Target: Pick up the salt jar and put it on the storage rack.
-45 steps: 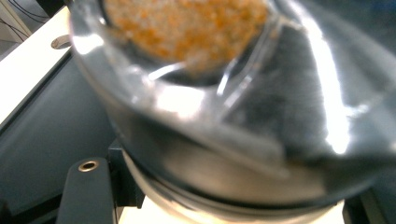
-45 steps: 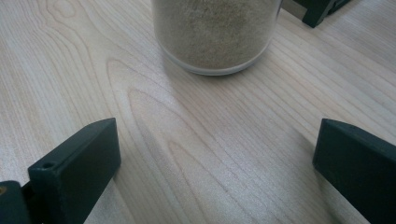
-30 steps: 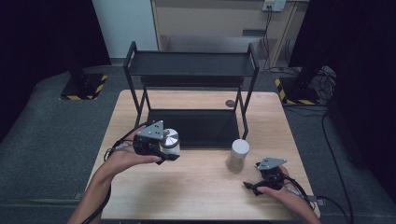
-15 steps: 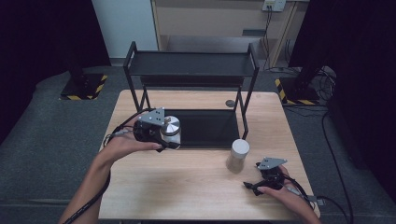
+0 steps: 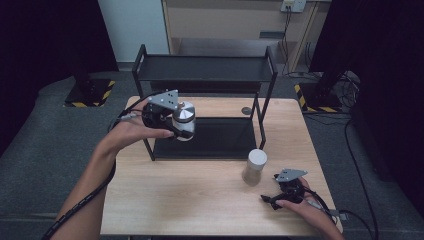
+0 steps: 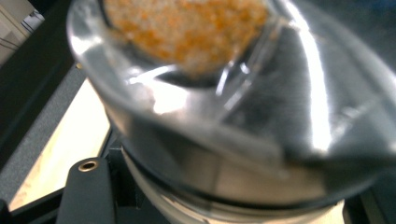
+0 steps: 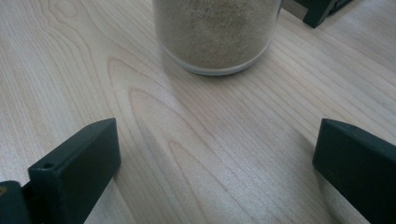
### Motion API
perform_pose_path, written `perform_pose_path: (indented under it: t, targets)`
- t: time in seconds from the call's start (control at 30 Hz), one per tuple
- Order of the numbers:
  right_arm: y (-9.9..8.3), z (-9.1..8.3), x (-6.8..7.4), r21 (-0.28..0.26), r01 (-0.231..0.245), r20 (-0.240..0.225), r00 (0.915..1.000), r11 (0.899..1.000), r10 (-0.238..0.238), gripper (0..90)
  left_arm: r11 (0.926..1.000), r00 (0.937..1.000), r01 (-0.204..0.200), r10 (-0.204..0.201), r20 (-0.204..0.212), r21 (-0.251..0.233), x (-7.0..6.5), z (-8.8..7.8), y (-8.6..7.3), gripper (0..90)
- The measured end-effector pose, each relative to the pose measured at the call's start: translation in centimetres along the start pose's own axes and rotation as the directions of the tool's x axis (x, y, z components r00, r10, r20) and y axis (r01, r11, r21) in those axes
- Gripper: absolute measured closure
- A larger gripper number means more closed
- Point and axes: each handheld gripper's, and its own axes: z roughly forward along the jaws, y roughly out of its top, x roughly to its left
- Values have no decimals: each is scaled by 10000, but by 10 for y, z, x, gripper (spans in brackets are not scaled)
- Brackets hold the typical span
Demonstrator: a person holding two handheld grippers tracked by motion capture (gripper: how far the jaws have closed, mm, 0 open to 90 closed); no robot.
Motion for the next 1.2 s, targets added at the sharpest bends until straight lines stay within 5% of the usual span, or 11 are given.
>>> perform_pose_path:
  t: [0.53,1.2]
  targets:
    - [-1,0,-2,-28,-64,-71,10000,10000,64,16,9998,9995,120,-125,-273,-167,30,-20,37,298]
    - [0,0,-4,-38,-69,-106,9999,10000,69,16,9995,9942,241,-261,-1041,-205,43,-43,62,298]
